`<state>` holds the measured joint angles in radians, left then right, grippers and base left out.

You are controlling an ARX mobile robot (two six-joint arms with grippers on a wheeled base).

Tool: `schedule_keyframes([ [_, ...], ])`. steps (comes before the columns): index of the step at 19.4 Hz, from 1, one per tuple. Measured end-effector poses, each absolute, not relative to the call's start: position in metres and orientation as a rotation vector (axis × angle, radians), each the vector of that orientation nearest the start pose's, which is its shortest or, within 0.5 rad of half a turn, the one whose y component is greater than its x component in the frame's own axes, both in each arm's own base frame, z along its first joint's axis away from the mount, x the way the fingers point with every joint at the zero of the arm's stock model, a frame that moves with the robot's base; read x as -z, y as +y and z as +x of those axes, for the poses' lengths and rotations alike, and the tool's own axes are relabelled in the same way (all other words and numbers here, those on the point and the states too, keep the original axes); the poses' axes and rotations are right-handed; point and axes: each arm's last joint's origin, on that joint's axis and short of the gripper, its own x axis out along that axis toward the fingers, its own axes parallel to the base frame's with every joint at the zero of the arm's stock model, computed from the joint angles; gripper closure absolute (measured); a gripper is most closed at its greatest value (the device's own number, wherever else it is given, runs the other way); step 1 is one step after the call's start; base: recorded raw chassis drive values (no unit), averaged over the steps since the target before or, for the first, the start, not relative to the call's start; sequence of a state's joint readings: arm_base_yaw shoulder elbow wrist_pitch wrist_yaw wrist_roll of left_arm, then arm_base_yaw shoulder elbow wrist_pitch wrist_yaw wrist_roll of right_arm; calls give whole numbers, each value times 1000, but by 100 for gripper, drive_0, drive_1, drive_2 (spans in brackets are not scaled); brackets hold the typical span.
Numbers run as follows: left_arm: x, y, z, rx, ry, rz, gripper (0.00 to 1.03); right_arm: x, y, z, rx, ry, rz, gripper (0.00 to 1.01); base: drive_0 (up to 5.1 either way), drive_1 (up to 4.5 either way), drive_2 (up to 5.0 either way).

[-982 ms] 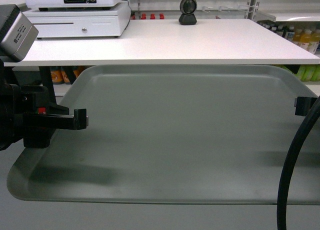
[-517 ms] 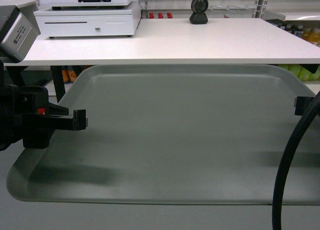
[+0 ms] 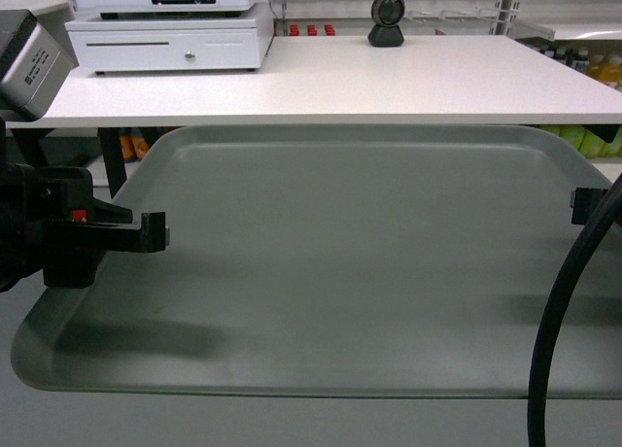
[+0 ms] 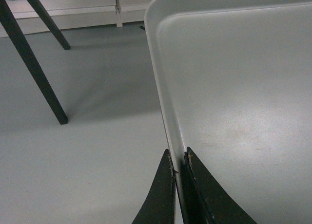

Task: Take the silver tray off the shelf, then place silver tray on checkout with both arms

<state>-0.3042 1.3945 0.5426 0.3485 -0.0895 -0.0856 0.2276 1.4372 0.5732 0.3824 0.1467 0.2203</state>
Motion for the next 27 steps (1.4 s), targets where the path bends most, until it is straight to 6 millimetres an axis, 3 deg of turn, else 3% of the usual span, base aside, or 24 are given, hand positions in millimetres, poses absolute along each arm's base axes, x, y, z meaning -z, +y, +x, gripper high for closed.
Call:
schedule_keyframes([
  [7,-172,-77,253,189,502,15,99,-173,58,269,-25,479,126,98,3,147,-141],
  [27,-172,-77,253,191,504,18,99,-173,58,269,-25,479,126,98,-3,427,-433],
])
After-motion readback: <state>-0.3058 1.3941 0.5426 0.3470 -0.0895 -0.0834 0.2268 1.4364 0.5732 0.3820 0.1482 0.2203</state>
